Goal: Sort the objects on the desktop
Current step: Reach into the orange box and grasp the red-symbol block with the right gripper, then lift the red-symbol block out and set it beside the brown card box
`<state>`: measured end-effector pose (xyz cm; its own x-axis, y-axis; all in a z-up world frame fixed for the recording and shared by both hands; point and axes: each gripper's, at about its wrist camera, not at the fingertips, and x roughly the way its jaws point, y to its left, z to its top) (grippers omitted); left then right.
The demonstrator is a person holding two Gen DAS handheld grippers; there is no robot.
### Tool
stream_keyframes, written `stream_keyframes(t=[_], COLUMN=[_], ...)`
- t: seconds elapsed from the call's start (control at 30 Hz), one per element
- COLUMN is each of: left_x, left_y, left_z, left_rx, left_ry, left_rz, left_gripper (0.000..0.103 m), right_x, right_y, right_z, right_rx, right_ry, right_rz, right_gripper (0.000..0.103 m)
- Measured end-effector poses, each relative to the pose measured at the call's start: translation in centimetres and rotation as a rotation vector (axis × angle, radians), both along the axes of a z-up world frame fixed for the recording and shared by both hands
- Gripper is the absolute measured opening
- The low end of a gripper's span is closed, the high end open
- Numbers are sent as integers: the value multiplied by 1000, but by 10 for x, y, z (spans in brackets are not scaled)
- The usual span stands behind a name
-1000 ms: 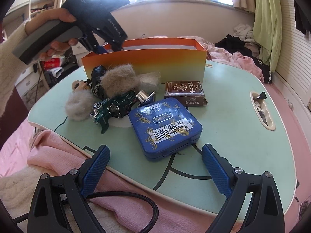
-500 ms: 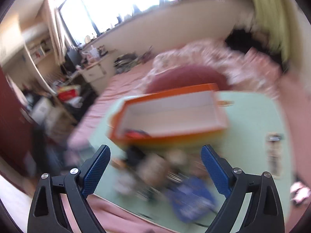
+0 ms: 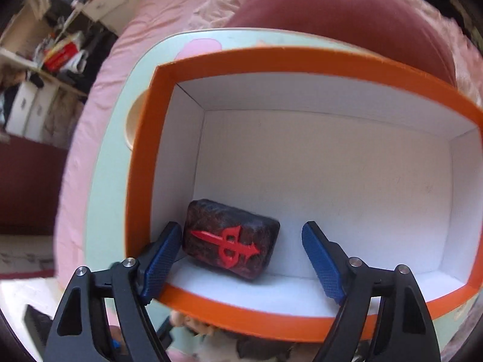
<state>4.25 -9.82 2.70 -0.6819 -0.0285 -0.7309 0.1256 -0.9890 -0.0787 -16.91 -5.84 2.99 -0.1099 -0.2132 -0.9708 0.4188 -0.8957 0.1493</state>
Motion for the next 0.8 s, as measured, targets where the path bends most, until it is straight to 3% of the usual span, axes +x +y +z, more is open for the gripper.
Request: stream_keyframes(t=[0.07,0.17,0.3,0.43,0.63,0.7,0.8], left_x=[2,0,-2,-1,-1,0,-3], left_y=[1,1,-1,-3,-3,-3,-5], left_z=[-1,-4,-5,-4,-3,-3,4], left_rx=[-4,-9,-10,5,13,28,112], left_ry=[3,6,11,13,9,10,15], left_rz=[1,-1,0,0,5,1,-17], left_gripper=[78,78,78,78,78,78,78], right_x=[-5,-15,-24,-21,47,71,87], right_y=[10,22,43,65,109,135,164], right_z=[1,-1,11,39,91,92,79], right_rx=[70,88,-32,-147,-306,-304,-239], right_ry=[70,91,63,133,284,300,294], right_rz=[-70,-99,-144,-175,-136,-134,-145], right_gripper=[61,60,60,60,60,60,60])
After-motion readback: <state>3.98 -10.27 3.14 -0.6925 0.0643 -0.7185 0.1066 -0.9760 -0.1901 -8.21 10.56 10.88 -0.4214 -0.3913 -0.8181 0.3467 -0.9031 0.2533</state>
